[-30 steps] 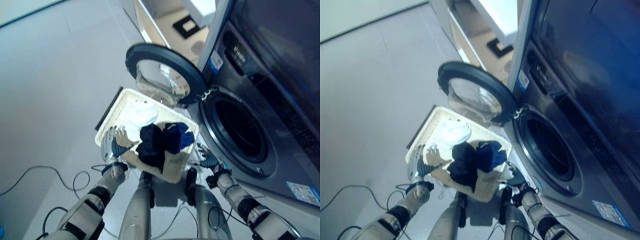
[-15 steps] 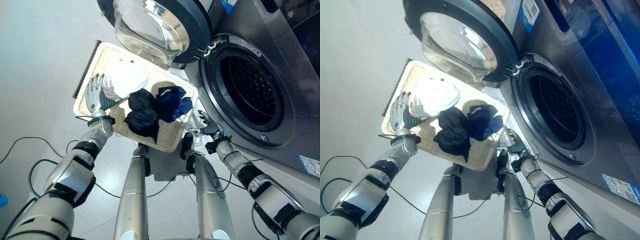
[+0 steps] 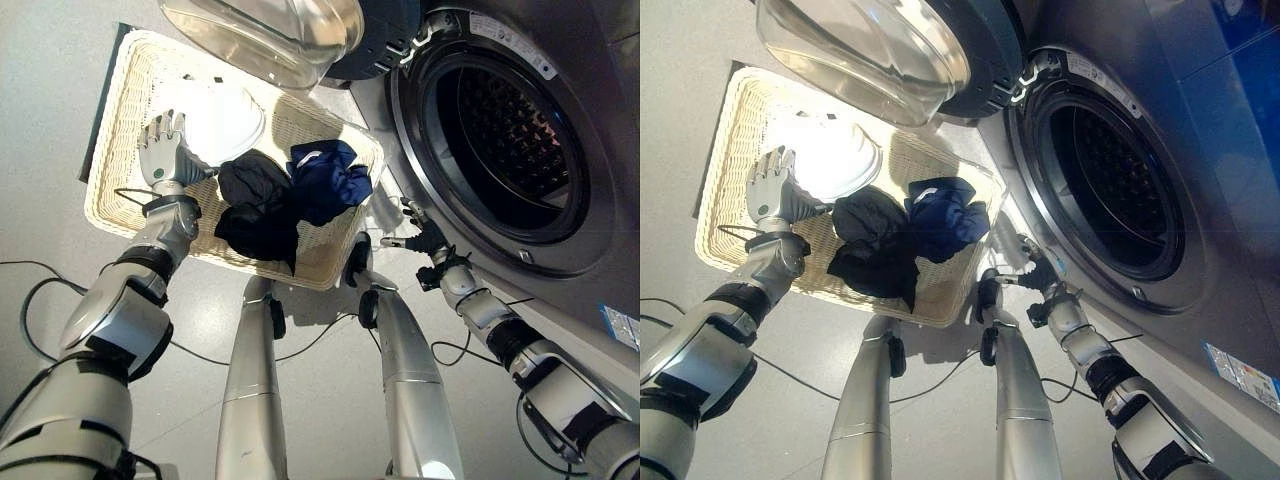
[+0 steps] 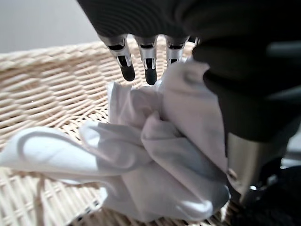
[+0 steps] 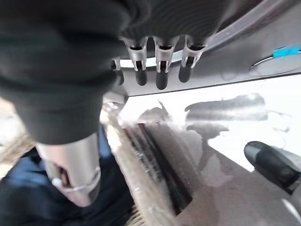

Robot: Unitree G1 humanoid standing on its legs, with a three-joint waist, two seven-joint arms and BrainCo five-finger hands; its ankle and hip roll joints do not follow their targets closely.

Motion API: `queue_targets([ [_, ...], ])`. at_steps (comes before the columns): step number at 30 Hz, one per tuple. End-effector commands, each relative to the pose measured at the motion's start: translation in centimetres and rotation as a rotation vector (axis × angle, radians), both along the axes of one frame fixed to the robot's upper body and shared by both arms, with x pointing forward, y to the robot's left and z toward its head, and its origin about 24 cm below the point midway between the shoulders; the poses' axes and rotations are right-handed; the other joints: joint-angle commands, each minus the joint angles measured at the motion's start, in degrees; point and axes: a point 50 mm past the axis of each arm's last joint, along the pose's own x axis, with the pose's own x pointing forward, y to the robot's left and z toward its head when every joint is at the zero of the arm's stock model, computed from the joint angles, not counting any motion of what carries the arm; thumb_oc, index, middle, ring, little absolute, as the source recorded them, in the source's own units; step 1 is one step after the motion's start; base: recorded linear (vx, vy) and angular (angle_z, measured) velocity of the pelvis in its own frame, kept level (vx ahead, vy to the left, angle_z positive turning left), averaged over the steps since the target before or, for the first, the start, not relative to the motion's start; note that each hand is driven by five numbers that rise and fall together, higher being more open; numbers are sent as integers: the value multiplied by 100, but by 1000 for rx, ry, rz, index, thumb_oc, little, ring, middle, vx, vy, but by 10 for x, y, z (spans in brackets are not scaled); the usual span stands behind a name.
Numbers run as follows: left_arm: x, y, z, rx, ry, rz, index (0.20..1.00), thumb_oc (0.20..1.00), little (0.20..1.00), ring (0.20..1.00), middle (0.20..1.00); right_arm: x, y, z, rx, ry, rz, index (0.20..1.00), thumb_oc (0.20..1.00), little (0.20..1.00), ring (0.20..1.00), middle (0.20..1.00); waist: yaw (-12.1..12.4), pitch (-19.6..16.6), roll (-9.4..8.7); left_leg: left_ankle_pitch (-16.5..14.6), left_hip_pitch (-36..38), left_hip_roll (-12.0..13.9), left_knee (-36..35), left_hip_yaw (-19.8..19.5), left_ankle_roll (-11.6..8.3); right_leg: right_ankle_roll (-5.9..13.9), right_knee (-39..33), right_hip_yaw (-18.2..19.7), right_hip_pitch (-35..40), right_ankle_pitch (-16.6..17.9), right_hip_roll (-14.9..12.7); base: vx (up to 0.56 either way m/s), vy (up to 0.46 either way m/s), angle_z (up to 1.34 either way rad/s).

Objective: Put the clothes into the washing machine.

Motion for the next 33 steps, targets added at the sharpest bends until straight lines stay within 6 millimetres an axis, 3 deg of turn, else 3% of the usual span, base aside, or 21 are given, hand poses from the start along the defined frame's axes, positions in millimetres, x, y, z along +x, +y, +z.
queue_targets([
  [1, -1, 10, 16, 70, -16, 56, 1000, 1000, 1000, 1000, 1000, -4, -7, 12, 45, -64, 10, 1000, 1000, 1000, 1000, 1000, 8, -134, -14, 196, -199, -156, -30, 382, 102, 197, -364, -145, 11, 457, 292, 0, 0, 0],
  [7, 0, 13, 32, 138, -18, 112, 1000, 1000, 1000, 1000, 1000, -1, -10, 21, 54, -89, 11, 1000, 1000, 1000, 1000, 1000, -56, -134, -43, 217, -434, -161, -3, 319, 81, 201, -403, -58, -205, 533, 351, 0, 0, 0],
  [10, -1, 18, 52, 147, -52, 160, 1000, 1000, 1000, 1000, 1000, 1, -13, 30, 73, -122, 12, 1000, 1000, 1000, 1000, 1000, -113, -134, -59, 227, -560, -156, -52, 297, 53, 224, -486, -19, -326, 566, 378, 0, 0, 0],
  [14, -1, 17, 61, 168, -60, 163, 1000, 1000, 1000, 1000, 1000, 3, -14, 34, 84, -136, 11, 1000, 1000, 1000, 1000, 1000, -138, -134, -71, 231, -613, -164, -80, 286, 44, 234, -541, -4, -374, 592, 389, 0, 0, 0],
  [15, 0, 16, 73, 156, -63, 168, 1000, 1000, 1000, 1000, 1000, 5, -13, 40, 93, -161, 13, 1000, 1000, 1000, 1000, 1000, -165, -134, -96, 249, -662, -164, -144, 259, 26, 256, -605, 3, -422, 627, 401, 0, 0, 0],
  [18, 4, 15, 84, 95, 22, 162, 1000, 1000, 1000, 1000, 1000, 8, -14, 54, 111, -216, 4, 1000, 1000, 1000, 1000, 1000, -219, -134, -102, 270, -733, -166, -229, 264, 2, 283, -720, 35, -493, 669, 428, 0, 0, 0],
  [23, 9, 9, 86, 52, 128, 135, 1000, 1000, 1000, 1000, 1000, 10, -12, 73, 150, -288, 8, 1000, 1000, 1000, 1000, 1000, -296, -134, -139, 273, -789, -192, -343, 246, -20, 332, -907, 89, -557, 751, 467, 0, 0, 0],
  [24, 12, 3, 87, 49, 156, 94, 344, 344, 344, 344, 344, 11, -10, 81, 160, -319, 14, 1000, 1000, 1000, 1000, 1000, -331, -134, -163, 266, -798, -193, -392, 253, -28, 351, -977, 113, -572, 773, 486, 0, 0, 0],
  [25, 12, 2, 87, 48, 157, 89, 200, 200, 200, 200, 200, 11, -10, 82, 161, -323, 14, 1000, 1000, 1000, 1000, 1000, -337, -134, -166, 263, -798, -197, -396, 254, -29, 353, -997, 122, -570, 781, 491, 0, 0, 0],
  [33, 15, -11, 86, 67, 124, 13, 200, 200, 200, 200, 200, 10, -8, 87, 178, -325, 33, 1000, 1000, 1000, 1000, 1000, -383, -134, -144, 247, -614, -220, -504, 324, -36, 400, -1152, 209, -424, 810, 547, 0, 5, -1],
])
